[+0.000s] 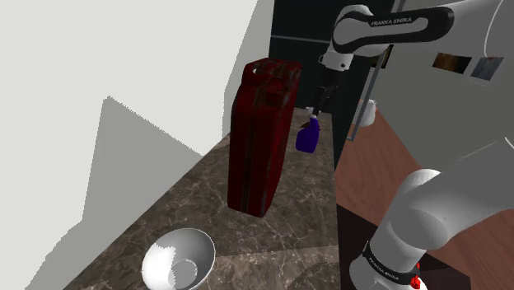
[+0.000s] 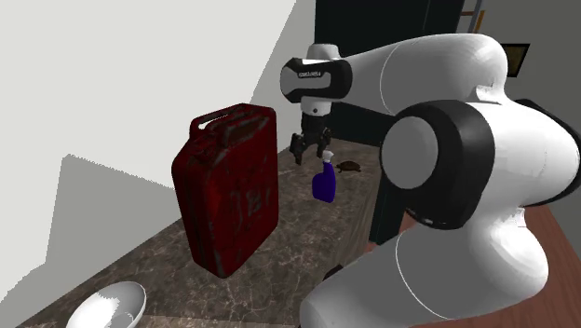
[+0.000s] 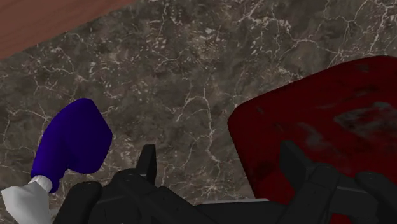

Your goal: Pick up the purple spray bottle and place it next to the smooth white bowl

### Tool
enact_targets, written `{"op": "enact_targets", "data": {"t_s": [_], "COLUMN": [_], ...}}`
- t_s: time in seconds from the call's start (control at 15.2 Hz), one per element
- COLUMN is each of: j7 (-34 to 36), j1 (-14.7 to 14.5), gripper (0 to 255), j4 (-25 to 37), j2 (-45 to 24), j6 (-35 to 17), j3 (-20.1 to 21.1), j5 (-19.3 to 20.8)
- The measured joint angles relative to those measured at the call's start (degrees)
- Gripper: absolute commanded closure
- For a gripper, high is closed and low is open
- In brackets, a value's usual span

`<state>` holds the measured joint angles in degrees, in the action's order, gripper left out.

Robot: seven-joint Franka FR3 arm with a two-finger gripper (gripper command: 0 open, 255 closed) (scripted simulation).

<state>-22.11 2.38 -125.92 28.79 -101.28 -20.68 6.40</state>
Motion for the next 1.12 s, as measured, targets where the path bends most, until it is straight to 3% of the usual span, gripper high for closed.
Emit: {"op": "enact_targets", "data": {"t_s": [0.53, 0.86, 1.12], "j7": [-16.71, -28.88, -34.98], "j1": [-0.75, 0.25, 2.38], "gripper": [0, 0, 0], "j4": [11.27, 22.73, 27.85], "j2": [-14.6, -27.91, -34.83], "j6": [-2.31, -0.94, -0.32], "j3": [-11.11, -17.24, -18.84], "j5": [-4.33, -12.18, -16.98]}}
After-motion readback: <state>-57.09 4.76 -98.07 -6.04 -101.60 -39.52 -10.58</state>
